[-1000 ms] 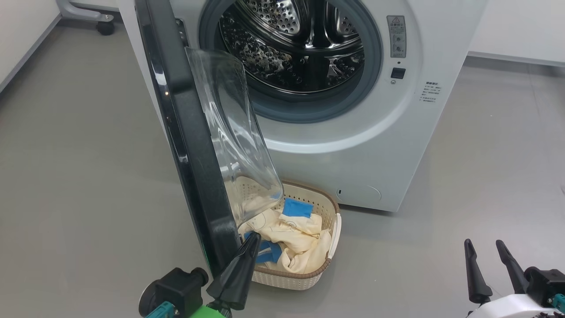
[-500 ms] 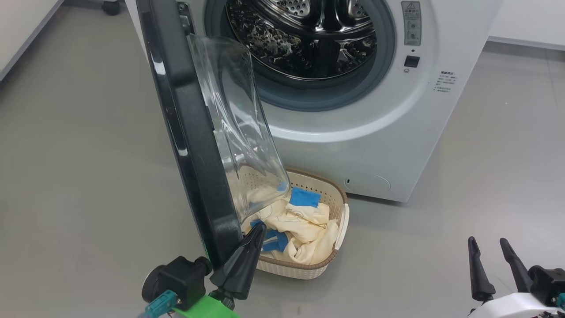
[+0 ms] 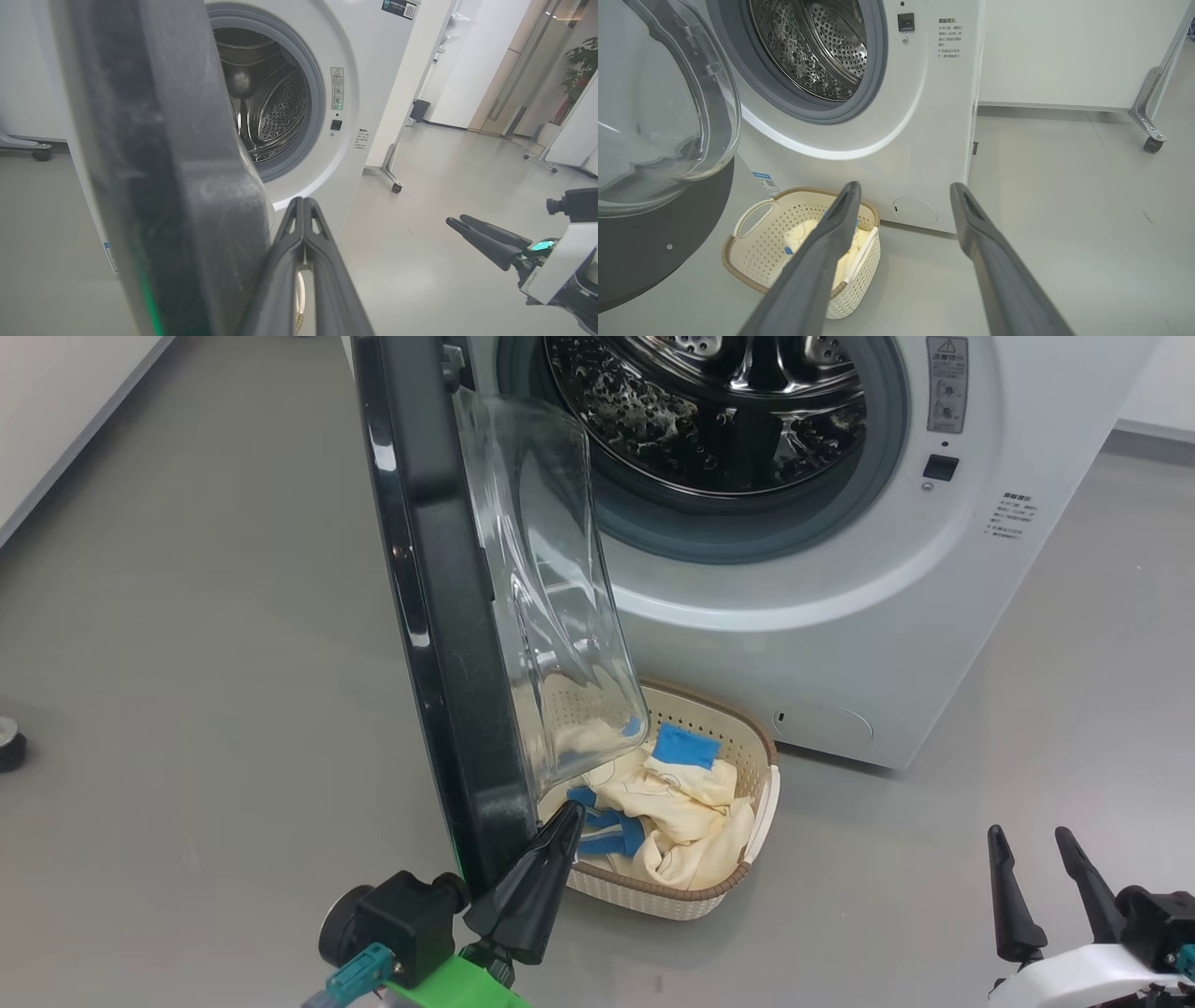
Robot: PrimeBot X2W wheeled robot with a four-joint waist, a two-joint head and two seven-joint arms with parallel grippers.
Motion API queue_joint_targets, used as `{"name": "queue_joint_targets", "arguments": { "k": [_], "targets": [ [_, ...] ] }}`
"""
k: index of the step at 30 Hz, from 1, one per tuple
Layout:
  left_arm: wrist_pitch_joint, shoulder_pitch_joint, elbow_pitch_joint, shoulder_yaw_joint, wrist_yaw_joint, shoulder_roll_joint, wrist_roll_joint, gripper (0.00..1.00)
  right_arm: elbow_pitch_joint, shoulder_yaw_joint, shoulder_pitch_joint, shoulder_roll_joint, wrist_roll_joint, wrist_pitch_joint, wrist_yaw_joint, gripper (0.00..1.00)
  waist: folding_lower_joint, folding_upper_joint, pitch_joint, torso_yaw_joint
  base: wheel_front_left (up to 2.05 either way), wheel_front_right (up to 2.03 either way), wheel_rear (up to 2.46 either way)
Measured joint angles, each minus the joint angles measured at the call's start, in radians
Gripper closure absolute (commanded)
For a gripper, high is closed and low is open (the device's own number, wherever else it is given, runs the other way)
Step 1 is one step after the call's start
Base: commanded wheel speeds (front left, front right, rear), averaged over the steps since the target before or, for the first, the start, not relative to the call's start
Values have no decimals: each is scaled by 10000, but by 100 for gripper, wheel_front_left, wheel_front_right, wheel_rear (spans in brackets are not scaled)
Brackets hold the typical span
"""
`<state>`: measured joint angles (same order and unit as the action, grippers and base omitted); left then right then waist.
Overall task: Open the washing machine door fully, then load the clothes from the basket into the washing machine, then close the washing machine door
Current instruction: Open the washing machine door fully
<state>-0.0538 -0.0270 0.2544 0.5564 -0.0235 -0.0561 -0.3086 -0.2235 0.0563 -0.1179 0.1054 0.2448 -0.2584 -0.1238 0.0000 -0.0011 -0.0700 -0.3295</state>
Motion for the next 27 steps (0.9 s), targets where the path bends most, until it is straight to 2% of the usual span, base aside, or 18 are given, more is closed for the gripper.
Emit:
{"name": "queue_joint_targets", "arguments": {
  "k": [27],
  "targets": [
    [-84, -16, 134, -104, 364, 23, 2, 100, -69, -67, -8, 15, 4, 0, 0, 0, 0, 0, -38, -1324, 0, 0, 0]
  ]
}}
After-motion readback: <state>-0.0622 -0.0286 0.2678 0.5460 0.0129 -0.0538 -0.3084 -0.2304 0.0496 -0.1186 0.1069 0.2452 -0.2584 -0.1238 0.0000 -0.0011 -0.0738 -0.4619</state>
